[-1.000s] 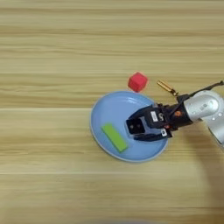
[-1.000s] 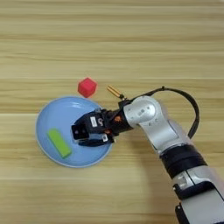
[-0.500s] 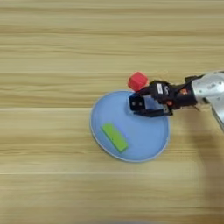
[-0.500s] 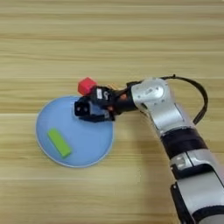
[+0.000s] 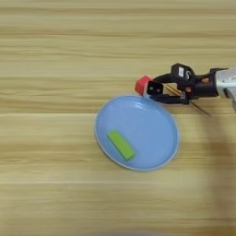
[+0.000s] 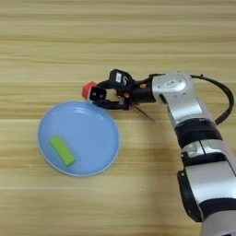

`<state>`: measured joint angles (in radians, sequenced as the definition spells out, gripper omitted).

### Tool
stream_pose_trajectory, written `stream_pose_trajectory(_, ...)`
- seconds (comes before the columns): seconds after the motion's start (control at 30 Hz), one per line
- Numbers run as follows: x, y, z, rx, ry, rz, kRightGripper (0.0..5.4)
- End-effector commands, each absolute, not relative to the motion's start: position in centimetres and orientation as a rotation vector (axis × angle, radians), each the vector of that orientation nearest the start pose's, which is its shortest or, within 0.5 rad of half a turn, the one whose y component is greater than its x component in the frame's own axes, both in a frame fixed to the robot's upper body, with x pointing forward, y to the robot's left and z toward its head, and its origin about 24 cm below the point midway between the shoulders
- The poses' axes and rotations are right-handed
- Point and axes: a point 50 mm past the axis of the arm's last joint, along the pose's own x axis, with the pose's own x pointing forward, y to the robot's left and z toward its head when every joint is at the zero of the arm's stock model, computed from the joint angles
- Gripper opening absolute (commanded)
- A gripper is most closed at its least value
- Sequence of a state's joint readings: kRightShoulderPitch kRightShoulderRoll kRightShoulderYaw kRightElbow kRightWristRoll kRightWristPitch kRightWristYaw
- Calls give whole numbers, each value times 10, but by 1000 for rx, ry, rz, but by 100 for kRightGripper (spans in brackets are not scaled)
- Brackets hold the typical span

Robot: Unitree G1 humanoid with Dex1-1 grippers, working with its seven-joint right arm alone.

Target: Move the objects on the table

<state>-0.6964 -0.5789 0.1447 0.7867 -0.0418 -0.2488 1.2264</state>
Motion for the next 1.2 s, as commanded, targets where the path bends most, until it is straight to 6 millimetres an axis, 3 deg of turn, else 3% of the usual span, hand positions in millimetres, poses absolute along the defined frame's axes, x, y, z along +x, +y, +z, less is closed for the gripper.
stream_pose_trajectory(0.03,354,-237,147,-740,167,994,248)
stream_pose_trajectory(0.33,357,-256,140,-738,232,910,248)
stream_pose_trajectory(0.57,353,-267,121,-721,316,865,248)
stream_pose_trajectory(0.87,343,-269,87,-671,437,872,248)
stream_pose_trajectory(1.2,337,-269,73,-647,484,885,248)
